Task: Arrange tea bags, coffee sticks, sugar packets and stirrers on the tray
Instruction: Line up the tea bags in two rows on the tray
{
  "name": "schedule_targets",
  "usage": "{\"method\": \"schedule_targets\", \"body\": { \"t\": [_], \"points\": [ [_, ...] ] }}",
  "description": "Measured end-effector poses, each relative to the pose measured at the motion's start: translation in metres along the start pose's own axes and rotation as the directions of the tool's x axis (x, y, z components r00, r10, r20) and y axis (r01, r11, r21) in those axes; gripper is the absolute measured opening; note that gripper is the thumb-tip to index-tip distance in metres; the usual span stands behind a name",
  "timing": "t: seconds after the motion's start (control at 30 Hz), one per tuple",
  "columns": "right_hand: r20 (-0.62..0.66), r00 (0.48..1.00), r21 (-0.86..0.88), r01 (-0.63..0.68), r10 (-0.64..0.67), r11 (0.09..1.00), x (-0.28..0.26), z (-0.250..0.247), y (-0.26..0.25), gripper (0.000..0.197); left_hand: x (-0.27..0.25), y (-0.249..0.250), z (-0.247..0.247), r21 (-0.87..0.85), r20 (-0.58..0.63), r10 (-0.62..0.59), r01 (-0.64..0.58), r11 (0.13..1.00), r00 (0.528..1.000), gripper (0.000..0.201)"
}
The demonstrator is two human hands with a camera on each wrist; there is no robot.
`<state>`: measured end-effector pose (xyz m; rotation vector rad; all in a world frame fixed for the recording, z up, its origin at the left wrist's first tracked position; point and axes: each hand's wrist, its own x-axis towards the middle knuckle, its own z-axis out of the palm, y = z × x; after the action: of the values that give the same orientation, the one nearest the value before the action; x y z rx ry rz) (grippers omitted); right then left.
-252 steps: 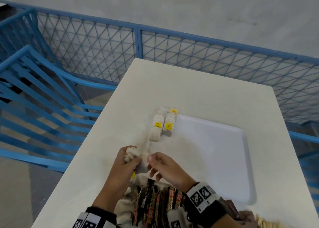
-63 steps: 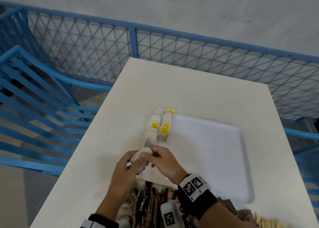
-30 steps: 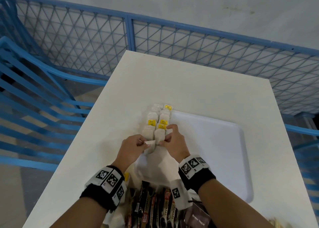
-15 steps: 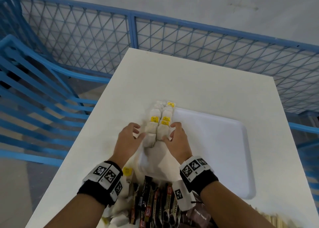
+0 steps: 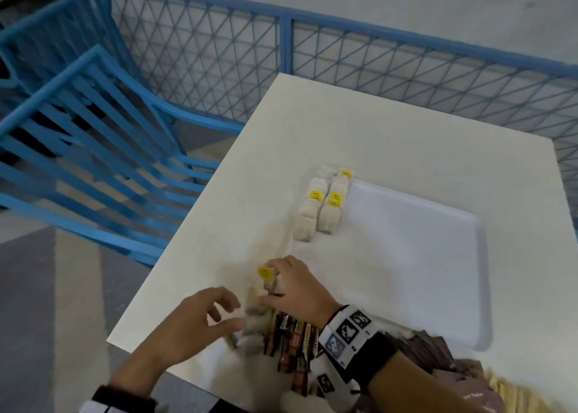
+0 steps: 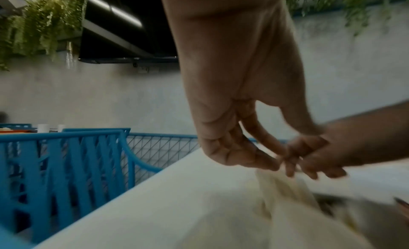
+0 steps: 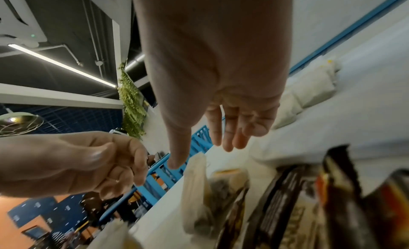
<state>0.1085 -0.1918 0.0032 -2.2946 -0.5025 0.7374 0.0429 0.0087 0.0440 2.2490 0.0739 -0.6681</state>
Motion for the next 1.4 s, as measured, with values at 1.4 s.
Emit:
{"method": "schedule_targets", "body": {
  "t": [1.4],
  "points": [
    [-0.163,0.979,0.673,0.017,0.126,0.739,-0.008,-0.031,-0.003,0.023,0.011,-0.007,0.021,-0.34,-0.464,-0.164,-0.004,0.941,0.87,0.024]
  ]
}}
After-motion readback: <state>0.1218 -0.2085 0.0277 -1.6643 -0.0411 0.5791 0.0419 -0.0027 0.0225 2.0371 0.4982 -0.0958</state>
